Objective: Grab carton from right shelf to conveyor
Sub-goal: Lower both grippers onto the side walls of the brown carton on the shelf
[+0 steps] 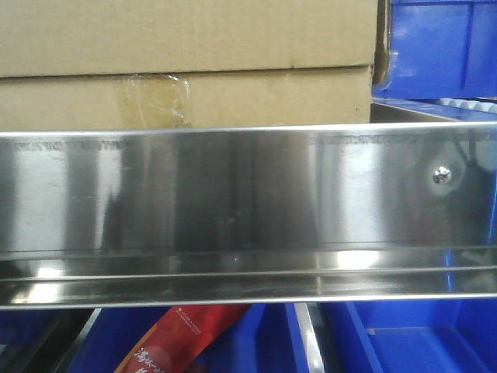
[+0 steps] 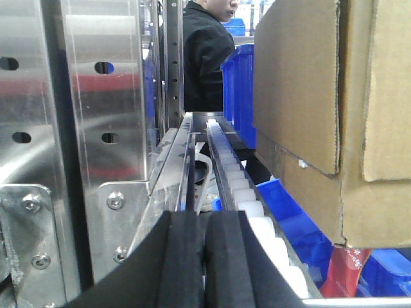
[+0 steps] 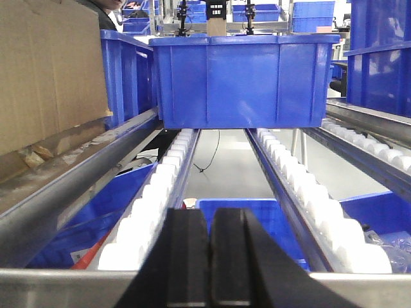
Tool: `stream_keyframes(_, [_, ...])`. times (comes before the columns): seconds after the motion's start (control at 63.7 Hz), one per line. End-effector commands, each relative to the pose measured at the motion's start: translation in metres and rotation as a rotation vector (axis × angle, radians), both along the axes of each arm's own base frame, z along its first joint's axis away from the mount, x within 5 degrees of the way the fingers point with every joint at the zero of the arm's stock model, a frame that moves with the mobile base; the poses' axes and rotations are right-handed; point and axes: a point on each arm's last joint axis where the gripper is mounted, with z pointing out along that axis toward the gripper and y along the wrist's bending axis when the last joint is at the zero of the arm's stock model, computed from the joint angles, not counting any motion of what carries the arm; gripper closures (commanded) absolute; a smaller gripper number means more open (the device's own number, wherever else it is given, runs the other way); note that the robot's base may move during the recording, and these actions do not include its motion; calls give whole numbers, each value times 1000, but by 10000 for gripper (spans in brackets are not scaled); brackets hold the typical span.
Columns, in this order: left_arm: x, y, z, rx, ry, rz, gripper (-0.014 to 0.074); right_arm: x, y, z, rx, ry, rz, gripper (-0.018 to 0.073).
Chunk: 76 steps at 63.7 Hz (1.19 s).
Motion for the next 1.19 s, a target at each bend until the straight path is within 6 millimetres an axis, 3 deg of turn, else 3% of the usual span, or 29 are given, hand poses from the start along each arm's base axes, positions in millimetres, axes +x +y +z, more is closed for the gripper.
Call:
stream_keyframes(0.0, [-1, 0, 3, -1, -28, -5, 594, 0, 0, 3, -5, -28, 0, 628])
stream_keyframes(0.738, [-1, 0, 6, -9, -63, -7, 594, -1, -1, 8, 1, -87, -7, 628])
stream_keyframes(0.895, [-2, 0, 14, -43, -159, -12, 594, -1, -1, 10, 63, -108, -9, 628])
stream_keyframes(0.974, [-3, -1, 20, -42, -179, -12, 594, -5, -1, 27, 66, -120, 1, 628])
stream_keyframes(1.115, [-16, -1, 64, -13, -181, -7, 582, -23, 1, 77, 59, -118, 36, 624])
stream_keyframes(1.178, [-20, -1, 85, 9, -167, 2, 536, -29, 1, 98, 55, -120, 46, 577])
